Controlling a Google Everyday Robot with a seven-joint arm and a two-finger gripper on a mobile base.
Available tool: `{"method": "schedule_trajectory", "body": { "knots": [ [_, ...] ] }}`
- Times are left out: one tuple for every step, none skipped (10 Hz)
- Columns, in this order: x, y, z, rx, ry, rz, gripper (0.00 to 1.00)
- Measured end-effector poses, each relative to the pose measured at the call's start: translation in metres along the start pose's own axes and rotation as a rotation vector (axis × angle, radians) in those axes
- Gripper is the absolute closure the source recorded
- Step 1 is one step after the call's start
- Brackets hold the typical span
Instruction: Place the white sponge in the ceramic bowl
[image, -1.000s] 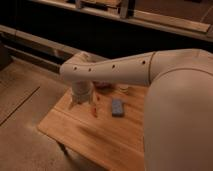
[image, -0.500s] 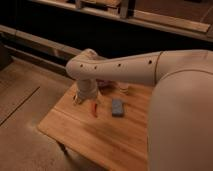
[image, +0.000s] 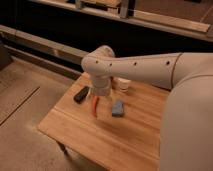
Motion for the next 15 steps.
{"method": "schedule_trajectory", "body": {
  "knots": [
    [-0.006, -0.014, 0.003, 0.013, 0.005, 0.018, 0.2],
    [-0.013, -0.032, 0.005, 0.035, 0.013, 0.037, 0.2],
    [-0.017, -0.04, 0.006, 0.05, 0.013, 0.043, 0.2],
    [-0.025, -0.057, 0.008, 0.081, 0.018, 0.056, 0.2],
    [-0.032, -0.068, 0.009, 0.105, 0.019, 0.057, 0.2],
    [-0.038, -0.074, 0.012, 0.126, 0.016, 0.046, 0.2],
    [-0.043, -0.075, 0.014, 0.139, 0.017, 0.026, 0.2],
    [-0.046, -0.073, 0.017, 0.144, 0.018, 0.005, 0.2],
    [-0.05, -0.071, 0.02, 0.143, 0.013, -0.025, 0.2],
    [-0.054, -0.066, 0.023, 0.131, 0.006, -0.052, 0.2],
    [-0.055, -0.061, 0.027, 0.116, 0.001, -0.073, 0.2],
    [-0.055, -0.052, 0.033, 0.086, -0.005, -0.098, 0.2],
    [-0.054, -0.048, 0.038, 0.067, -0.008, -0.111, 0.2],
    [-0.052, -0.044, 0.044, 0.049, -0.011, -0.124, 0.2],
    [-0.049, -0.042, 0.051, 0.034, -0.009, -0.133, 0.2]
  ]
}}
